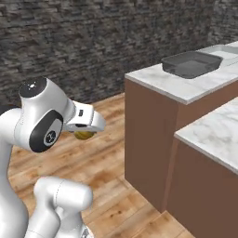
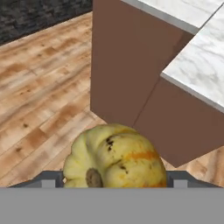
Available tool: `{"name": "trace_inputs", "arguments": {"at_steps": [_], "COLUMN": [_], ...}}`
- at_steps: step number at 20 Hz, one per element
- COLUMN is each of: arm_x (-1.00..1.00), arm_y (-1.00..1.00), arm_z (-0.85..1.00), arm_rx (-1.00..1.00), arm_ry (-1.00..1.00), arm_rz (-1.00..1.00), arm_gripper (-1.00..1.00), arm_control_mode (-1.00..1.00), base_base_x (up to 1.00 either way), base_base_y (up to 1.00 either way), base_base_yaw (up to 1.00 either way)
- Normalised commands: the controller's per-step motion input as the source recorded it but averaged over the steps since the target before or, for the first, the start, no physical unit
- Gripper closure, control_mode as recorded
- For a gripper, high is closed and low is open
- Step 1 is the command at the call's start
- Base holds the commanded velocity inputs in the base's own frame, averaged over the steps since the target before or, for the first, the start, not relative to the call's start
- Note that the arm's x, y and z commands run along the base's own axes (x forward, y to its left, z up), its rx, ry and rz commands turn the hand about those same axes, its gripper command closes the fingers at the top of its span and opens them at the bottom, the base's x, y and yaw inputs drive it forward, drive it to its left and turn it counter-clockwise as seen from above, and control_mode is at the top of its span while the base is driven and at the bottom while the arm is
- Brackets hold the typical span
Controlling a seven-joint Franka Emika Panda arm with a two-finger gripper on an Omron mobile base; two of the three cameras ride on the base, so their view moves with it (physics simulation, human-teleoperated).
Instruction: Place the cold items (broccoli and squash) from the fridge in one tupperware on the dining counter. Place the warm items (hot dog and kebab skewer) in the stove area in another tupperware.
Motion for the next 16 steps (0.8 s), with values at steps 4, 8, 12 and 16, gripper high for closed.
{"name": "trace_inputs", "arguments": {"at_steps": [4,8,12,16], "arm_x": [0.0,0.0,0.0,0.0], "arm_y": [0.0,0.0,0.0,0.0], "arm_z": [0.0,0.0,0.0,0.0], "arm_rx": [0.0,0.0,0.0,0.0], "arm_ry": [0.0,0.0,0.0,0.0], "arm_rz": [0.0,0.0,0.0,0.0], "arm_gripper": [1.0,1.0,1.0,1.0], "arm_control_mode": [1.0,1.0,1.0,1.0], "base_base_x": [0.66,0.67,0.65,0.65], "base_base_y": [1.0,1.0,1.0,1.0], "base_base_yaw": [-0.43,-0.42,-0.4,-0.39]}}
